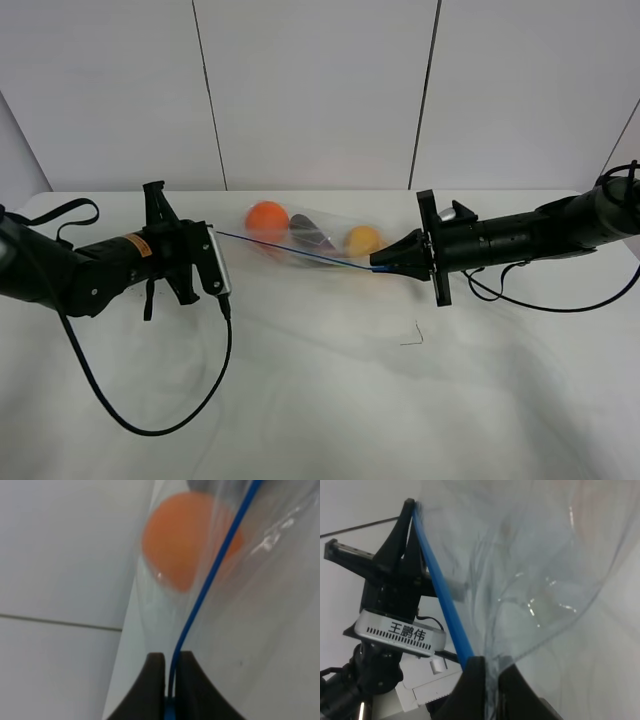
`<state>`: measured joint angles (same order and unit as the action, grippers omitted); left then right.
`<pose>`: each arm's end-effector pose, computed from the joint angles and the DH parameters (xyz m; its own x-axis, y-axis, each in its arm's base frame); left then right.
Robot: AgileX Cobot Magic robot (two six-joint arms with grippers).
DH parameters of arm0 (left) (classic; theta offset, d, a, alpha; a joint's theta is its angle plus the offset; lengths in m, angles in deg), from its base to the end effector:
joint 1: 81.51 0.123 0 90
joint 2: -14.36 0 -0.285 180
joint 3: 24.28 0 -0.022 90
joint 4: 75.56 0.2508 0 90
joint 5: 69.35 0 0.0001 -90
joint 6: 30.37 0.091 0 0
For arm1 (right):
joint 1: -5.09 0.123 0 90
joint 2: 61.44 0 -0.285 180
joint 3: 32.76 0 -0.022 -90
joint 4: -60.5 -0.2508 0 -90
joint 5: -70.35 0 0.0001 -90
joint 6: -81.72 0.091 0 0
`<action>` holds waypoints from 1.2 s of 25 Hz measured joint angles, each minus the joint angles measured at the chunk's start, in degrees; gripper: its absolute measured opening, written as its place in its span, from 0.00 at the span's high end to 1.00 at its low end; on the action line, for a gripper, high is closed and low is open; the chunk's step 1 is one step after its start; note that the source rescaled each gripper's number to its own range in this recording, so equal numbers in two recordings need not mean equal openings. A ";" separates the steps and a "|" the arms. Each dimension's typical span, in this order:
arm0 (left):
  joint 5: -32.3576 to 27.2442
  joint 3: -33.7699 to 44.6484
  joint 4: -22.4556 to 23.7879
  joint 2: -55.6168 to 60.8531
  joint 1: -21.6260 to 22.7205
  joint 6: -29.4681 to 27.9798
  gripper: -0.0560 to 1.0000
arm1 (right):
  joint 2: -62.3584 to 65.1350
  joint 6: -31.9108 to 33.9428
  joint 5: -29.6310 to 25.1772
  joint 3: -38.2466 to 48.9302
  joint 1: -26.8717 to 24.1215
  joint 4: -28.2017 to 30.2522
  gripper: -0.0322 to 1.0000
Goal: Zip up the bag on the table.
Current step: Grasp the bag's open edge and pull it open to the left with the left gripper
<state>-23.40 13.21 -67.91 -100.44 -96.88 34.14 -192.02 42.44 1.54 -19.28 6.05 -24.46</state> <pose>0.3279 -0.0991 0.1439 0.2358 0.9043 -0.3559 0.3799 0.2513 0.8902 0.3622 0.0906 0.1184 -0.9577 0.2071 0.1997 0.2565 0.3003 0.9187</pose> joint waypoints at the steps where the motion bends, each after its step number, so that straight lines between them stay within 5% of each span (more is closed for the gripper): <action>1: 0.00 0.00 0.04 0.00 0.46 0.00 0.95 | 0.00 0.00 0.00 0.00 0.00 0.00 0.97; 17: -0.05 0.00 0.18 0.00 2.89 0.00 0.92 | 0.00 0.00 -0.01 0.00 0.00 -0.13 0.97; 19: -0.10 0.00 -0.74 0.00 3.13 0.00 0.80 | 0.00 0.00 -0.01 0.00 0.00 0.40 0.97; 24: -0.43 0.00 -2.70 0.00 4.00 -1.02 0.16 | 0.00 0.00 -0.06 0.00 -0.05 1.17 0.97; 30: -0.80 0.35 -2.75 0.00 4.00 -3.94 0.01 | 0.00 0.00 -0.06 0.00 -0.05 1.18 0.97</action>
<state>-24.20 13.56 -70.67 -100.44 -92.88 30.20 -192.02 42.44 1.47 -19.28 5.99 -23.28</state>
